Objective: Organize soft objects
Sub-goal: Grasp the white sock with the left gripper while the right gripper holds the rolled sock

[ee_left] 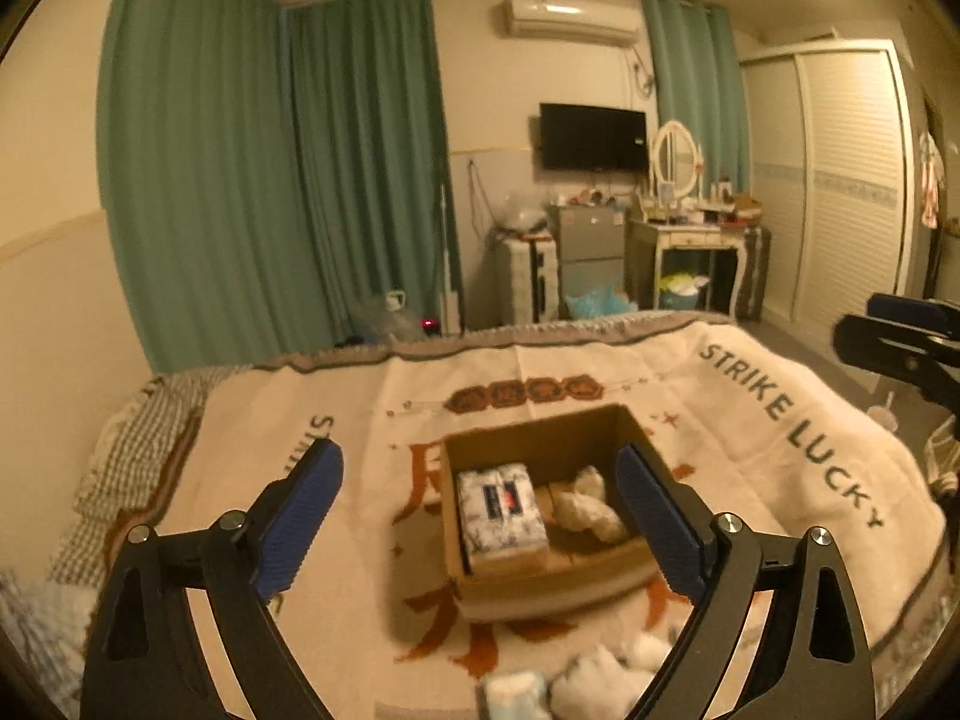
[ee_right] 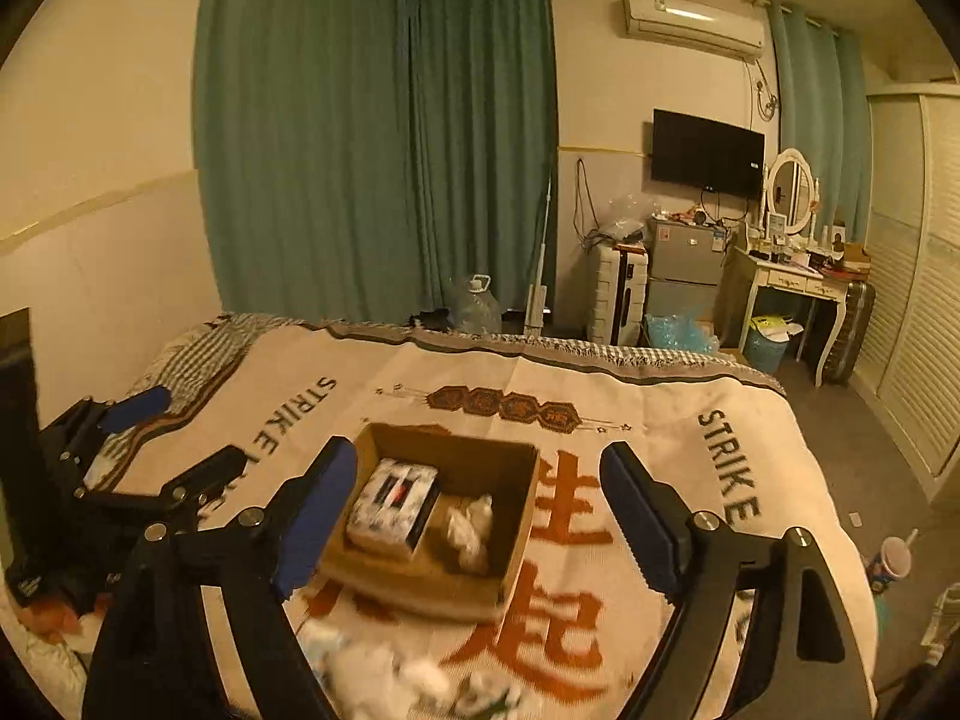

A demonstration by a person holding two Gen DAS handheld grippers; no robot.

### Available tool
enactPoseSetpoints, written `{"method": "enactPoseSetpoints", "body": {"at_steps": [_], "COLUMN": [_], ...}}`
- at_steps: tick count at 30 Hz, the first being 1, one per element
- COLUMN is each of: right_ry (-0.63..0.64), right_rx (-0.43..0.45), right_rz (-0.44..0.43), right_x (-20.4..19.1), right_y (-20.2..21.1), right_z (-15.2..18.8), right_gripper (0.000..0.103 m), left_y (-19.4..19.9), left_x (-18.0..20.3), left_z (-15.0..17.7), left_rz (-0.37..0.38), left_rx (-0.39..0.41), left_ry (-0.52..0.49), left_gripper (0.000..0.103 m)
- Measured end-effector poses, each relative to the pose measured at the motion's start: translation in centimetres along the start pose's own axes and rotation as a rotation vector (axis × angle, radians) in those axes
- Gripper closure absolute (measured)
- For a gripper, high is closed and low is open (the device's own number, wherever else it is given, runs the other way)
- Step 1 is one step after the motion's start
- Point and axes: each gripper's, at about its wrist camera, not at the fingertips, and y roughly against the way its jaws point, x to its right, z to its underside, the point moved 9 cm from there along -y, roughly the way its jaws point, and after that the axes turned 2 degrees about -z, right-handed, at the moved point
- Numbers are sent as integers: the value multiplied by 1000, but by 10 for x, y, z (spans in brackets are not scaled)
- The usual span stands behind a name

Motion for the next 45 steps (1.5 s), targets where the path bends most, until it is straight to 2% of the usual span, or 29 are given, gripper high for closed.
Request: {"method": "enactPoseSetpoints", "body": {"at_steps": [3, 8, 13, 20, 25, 28, 32, 34, 38, 45], "right_ry": [13, 33, 54, 6, -1, 4, 43, 52, 28, -3], "right_rx": [-4, -50, -142, -325, -399, -432, -454, -472, -494, -393], "right_rz": [-5, -22, -22, -63, -78, -88, -115, -115, -135, -93], "right_x": [-13, -31, -41, -46, -45, -49, -59, -60, -58, -38], "right_y": [33, 51, 28, -13, -34, -44, -57, -63, -65, -42], "right_z": [14, 63, 136, 254, 301, 316, 327, 332, 336, 309], "right_gripper": [8, 8, 8, 8, 8, 8, 15, 22, 46, 47], "left_y": [20, 38, 29, -2, -9, -13, -13, -12, -11, -15], "left_x": [0, 7, 13, 35, 42, 40, 38, 37, 38, 40], "left_z": [14, 61, 122, 217, 245, 254, 255, 254, 252, 243], "left_rz": [-4, -9, -33, -5, -2, 4, 4, 8, 11, 4], "left_rx": [2, -40, -123, -309, -353, -381, -378, -374, -371, -364], "left_ry": [-6, -2, 28, 13, -2, 12, 9, 6, -4, 1], "left_gripper": [8, 8, 9, 9, 9, 9, 9, 9, 9, 9]}}
